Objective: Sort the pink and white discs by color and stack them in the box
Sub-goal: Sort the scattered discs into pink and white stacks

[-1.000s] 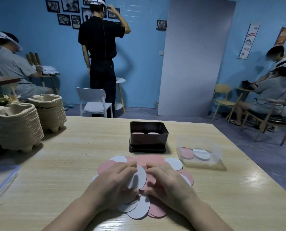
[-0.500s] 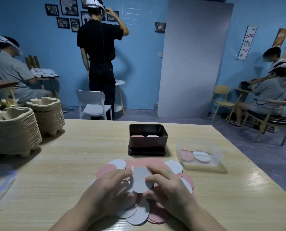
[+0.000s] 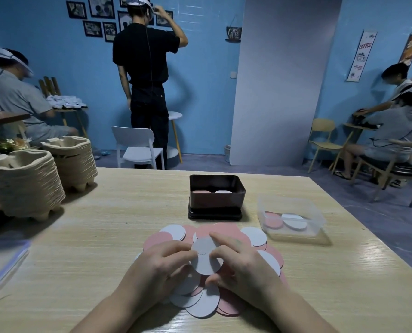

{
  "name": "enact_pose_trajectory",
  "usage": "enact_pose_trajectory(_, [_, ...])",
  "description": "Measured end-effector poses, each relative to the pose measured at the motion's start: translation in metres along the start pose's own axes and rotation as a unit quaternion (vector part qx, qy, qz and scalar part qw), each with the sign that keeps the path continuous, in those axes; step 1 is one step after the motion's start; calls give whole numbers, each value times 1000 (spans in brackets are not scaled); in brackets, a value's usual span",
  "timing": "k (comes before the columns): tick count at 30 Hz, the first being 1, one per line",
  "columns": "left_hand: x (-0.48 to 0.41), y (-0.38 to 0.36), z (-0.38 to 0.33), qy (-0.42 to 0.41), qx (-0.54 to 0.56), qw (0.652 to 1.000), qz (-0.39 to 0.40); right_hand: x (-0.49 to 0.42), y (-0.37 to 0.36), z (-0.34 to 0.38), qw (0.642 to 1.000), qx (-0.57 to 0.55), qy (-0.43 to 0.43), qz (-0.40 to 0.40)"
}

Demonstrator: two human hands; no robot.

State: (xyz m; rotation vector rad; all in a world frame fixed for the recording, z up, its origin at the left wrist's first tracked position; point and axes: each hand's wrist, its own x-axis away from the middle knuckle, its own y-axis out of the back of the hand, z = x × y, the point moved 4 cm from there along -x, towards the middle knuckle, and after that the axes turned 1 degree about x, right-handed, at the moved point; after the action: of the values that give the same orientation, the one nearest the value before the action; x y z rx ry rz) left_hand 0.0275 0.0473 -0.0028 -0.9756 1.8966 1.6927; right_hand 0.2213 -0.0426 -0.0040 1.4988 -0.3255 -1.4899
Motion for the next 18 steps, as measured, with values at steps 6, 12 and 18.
enact_pose_trajectory(6, [1,1,3,12,-19,1000,-16,-7,-1,1,999,20,9,28])
enact_pose_trajectory(12, [0,2,2,27,-46,998,-15,-12,-10,-2,998,31,-6,45])
enact_pose_trajectory(18, [1,10,2,39,-29,998,44,-8,4,2,999,49,-8,-6])
